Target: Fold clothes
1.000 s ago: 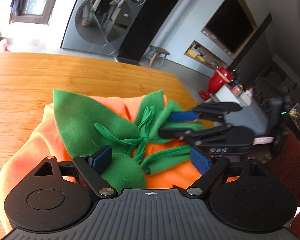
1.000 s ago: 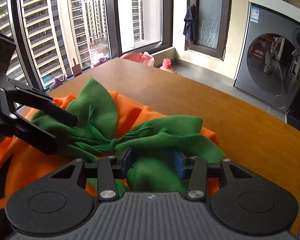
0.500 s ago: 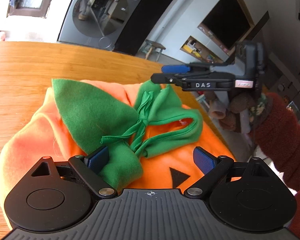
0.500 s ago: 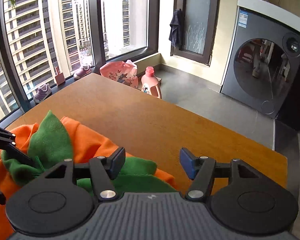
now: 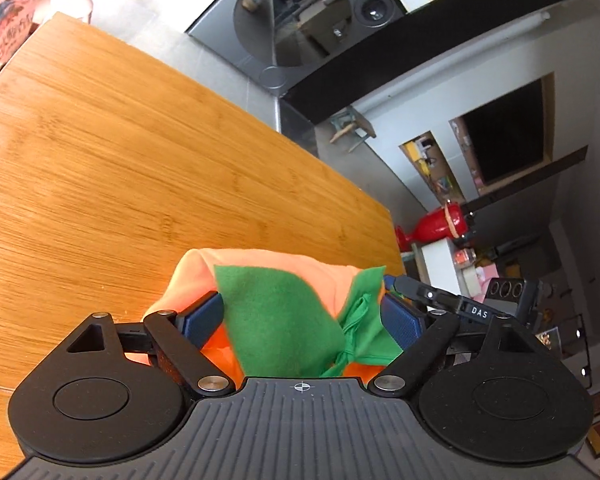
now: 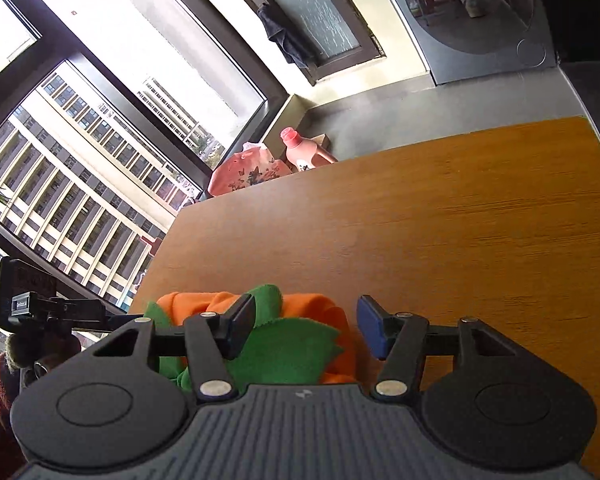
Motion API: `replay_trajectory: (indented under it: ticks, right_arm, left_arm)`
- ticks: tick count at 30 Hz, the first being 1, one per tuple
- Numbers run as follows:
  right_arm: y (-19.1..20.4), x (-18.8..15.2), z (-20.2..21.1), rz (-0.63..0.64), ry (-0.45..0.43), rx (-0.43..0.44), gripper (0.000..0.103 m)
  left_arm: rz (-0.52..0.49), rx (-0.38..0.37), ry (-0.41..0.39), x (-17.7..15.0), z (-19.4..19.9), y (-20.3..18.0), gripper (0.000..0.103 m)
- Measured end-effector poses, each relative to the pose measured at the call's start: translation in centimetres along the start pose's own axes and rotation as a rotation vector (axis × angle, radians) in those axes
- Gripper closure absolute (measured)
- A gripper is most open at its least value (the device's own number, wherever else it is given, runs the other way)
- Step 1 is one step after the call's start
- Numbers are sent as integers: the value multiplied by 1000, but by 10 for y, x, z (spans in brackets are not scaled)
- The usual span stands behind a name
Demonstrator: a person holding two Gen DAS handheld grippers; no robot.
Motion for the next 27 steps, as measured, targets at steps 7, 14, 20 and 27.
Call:
replay_trajectory:
  ticks: [7,14,20,27]
  right_arm:
    - [3,5,-25,66,7,-29,46]
    - [20,-1,-41,135,45,0,60]
    - [39,-9,-40,209,54,-9,84]
    - [64,-6,-27,285,22,-4,96]
  left_arm:
    - [-165,124,-31,15,-3,-2,11]
    - [-364,205,20,7,-23,-20,28]
    - [-551,292,49,-6,-35,-46,64]
    - [-628,330,-6,5,-27,-70,88]
Point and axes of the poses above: each gripper's, at about its wrist camera, not at the fingertips, and z roughly against the way its jaws point, y to its left, x to its top, the point moved 3 cm from there along -z, roughly the way its jaws point, and after that the axes turned 6 degrees about -z, right-handed, at the moved point
